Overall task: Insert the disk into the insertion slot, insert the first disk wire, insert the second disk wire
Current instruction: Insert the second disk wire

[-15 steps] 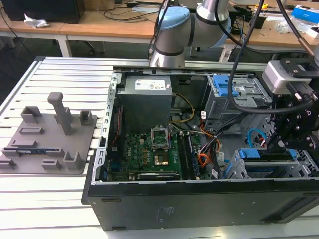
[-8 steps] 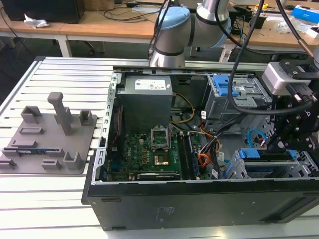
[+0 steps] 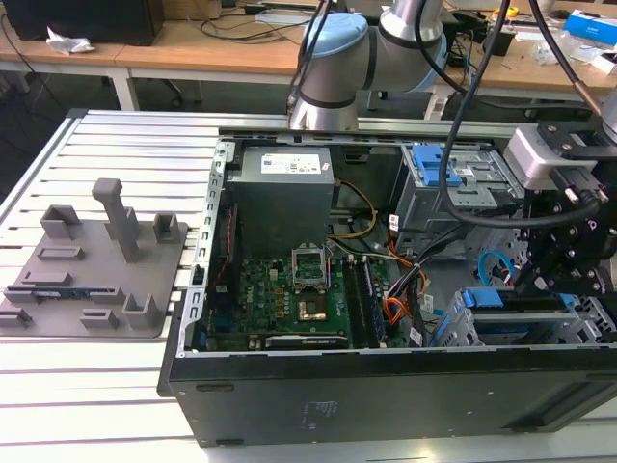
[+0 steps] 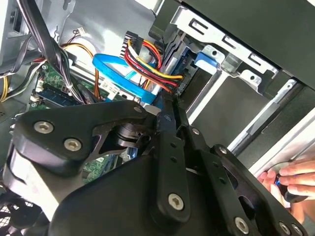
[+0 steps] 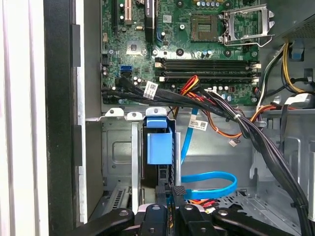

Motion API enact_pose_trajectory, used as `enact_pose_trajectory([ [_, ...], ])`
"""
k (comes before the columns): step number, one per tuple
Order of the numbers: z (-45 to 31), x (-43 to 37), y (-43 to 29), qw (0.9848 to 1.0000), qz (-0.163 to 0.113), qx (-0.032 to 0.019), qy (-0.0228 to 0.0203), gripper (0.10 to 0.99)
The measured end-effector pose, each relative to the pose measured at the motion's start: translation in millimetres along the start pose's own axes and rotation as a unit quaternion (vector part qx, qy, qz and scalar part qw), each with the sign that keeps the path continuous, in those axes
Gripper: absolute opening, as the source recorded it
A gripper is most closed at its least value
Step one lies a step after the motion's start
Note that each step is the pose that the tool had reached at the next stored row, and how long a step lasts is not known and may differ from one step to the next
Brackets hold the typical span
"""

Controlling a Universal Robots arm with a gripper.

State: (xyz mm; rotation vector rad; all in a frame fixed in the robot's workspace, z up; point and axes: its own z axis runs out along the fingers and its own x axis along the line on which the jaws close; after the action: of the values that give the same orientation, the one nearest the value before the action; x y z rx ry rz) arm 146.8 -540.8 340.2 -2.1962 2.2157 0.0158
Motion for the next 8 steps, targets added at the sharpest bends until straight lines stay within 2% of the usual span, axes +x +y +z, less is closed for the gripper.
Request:
enact_pose_trajectory([
  [2,3.3,0.4,0.0,1.0,0.0,0.0,0.0005,0.161],
  [5,2.9,0.4,0.3,1.0,0.0,-0.0001,-0.0014,0.169],
  [6,-5.5,0.3,0.4,1.0,0.0,0.0,-0.0004,0.227],
  [7,-9.8,0.1,0.4,1.0,0.0,0.0,-0.0001,0.298],
  [8,-14.8,0.0,0.4,1.0,0.0,0.0,-0.0002,0.298],
])
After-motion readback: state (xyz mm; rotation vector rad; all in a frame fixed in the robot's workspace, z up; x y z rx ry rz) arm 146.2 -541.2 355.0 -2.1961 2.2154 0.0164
